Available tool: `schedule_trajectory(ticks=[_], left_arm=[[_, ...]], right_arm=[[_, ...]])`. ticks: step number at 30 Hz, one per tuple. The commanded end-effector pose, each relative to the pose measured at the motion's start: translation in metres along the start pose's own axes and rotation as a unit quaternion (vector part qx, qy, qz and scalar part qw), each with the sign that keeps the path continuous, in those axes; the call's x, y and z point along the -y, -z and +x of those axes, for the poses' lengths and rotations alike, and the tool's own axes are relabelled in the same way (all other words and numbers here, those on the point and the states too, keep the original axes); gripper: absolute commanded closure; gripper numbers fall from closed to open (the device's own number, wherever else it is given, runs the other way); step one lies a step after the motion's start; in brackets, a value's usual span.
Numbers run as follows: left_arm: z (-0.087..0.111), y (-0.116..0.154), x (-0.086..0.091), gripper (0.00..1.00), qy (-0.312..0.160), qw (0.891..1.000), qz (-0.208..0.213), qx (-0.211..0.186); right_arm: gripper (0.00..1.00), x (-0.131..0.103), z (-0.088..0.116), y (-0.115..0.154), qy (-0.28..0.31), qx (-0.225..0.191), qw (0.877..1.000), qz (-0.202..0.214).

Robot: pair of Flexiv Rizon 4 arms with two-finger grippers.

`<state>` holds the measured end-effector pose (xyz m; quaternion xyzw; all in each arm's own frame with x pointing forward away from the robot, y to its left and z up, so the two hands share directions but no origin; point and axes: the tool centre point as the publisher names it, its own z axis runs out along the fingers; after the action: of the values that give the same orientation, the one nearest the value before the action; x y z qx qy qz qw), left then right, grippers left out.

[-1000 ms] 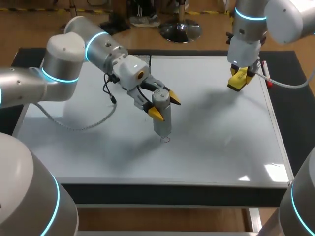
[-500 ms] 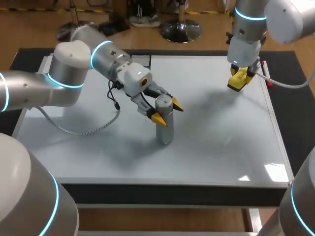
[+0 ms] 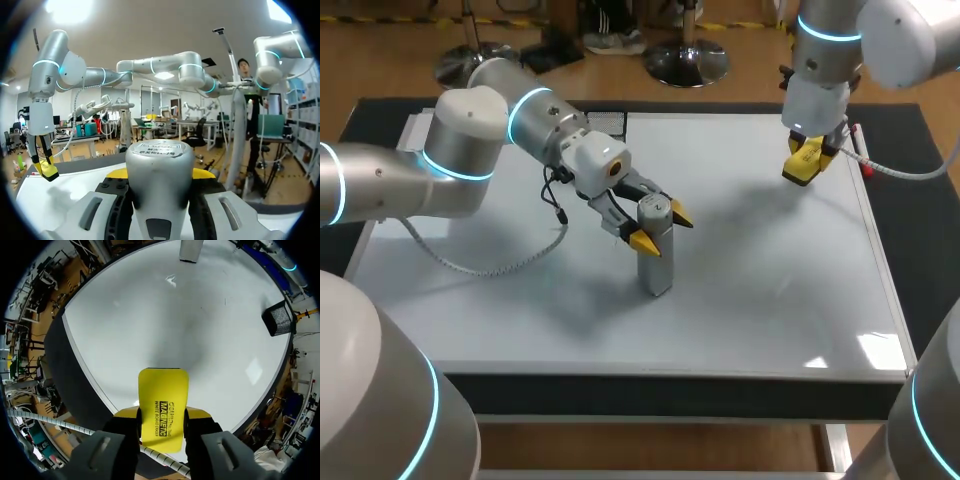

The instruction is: Pick up the inspection probe, press it on each red-marked spot on the whiteboard one by one, put down the probe, pick up the eraser, and wipe off all the red marks.

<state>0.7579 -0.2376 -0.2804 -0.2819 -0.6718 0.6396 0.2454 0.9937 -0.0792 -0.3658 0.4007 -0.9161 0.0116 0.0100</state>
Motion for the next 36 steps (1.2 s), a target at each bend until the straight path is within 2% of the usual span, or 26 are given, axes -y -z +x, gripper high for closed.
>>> schedule_trajectory(ticks=[1, 26, 31, 36], left_arm=[[0.001, 0.001, -0.006, 1.0, 0.001, 1.0, 0.003, 0.001], [0.002, 0.001, -0.006, 1.0, 0.001, 1.0, 0.001, 0.005], [0.004, 0.006, 0.001, 1.0, -0.005, 1.0, 0.005, 0.005], [0.003, 0.018, 0.014, 1.0, -0.006, 1.0, 0.0, -0.012]], right_arm=[[1.0, 0.001, -0.001, 0.0, 0.001, -0.002, 1.0, 0.0], [1.0, 0.001, -0.001, 0.0, 0.001, -0.002, 1.0, 0.0], [1.0, 0.001, -0.001, 0.0, 0.001, -0.002, 1.0, 0.0], [1.0, 0.001, -0.001, 0.0, 0.001, -0.002, 1.0, 0.0]])
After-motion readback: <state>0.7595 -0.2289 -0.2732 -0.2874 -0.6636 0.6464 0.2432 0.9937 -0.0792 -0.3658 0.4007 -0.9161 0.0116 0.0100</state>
